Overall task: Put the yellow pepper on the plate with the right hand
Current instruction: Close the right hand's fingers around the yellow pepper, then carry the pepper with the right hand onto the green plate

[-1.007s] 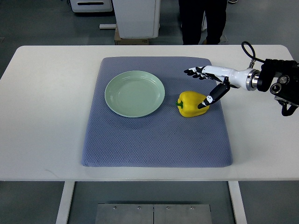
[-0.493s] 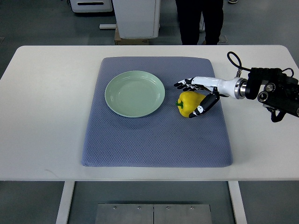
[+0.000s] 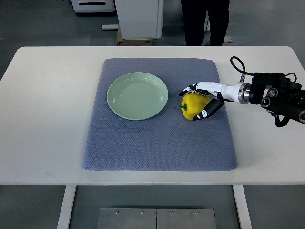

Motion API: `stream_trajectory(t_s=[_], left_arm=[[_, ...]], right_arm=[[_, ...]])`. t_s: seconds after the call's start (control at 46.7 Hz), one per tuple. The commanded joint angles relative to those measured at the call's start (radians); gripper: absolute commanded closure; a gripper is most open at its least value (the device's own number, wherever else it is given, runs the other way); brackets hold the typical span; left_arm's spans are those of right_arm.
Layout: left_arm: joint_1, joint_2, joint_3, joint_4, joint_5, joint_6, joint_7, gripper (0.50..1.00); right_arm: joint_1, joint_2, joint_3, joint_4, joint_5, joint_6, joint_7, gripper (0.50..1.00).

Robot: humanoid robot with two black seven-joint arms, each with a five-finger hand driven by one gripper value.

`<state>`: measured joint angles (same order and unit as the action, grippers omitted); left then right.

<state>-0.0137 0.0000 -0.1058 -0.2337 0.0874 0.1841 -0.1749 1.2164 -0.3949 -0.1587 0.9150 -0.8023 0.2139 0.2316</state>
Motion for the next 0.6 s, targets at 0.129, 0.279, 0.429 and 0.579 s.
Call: stream_trajectory(t_s=[0.129, 0.279, 0.429, 0.579], left_arm=[[0.000, 0.000, 0.000, 0.000, 0.000, 0.000, 0.000, 0.500], [0.000, 0.000, 0.000, 0.000, 0.000, 0.000, 0.000, 0.500], [0.000, 0.000, 0.000, 0.000, 0.000, 0.000, 0.000, 0.500], [0.000, 0.000, 0.000, 0.000, 0.000, 0.000, 0.000, 0.500]], right_arm=[[0.003, 0.007, -0.021, -0.007, 0.000, -0.019, 0.002, 0.799], [0.012, 0.008, -0.018, -0.024, 0.000, -0.021, -0.005, 1.000], [0.051, 0.019, -0.009, -0.039, 0.006, -0.024, -0.011, 1.000], [0.090, 0.074, -0.004, -0.088, 0.017, -0.054, -0.015, 1.000]])
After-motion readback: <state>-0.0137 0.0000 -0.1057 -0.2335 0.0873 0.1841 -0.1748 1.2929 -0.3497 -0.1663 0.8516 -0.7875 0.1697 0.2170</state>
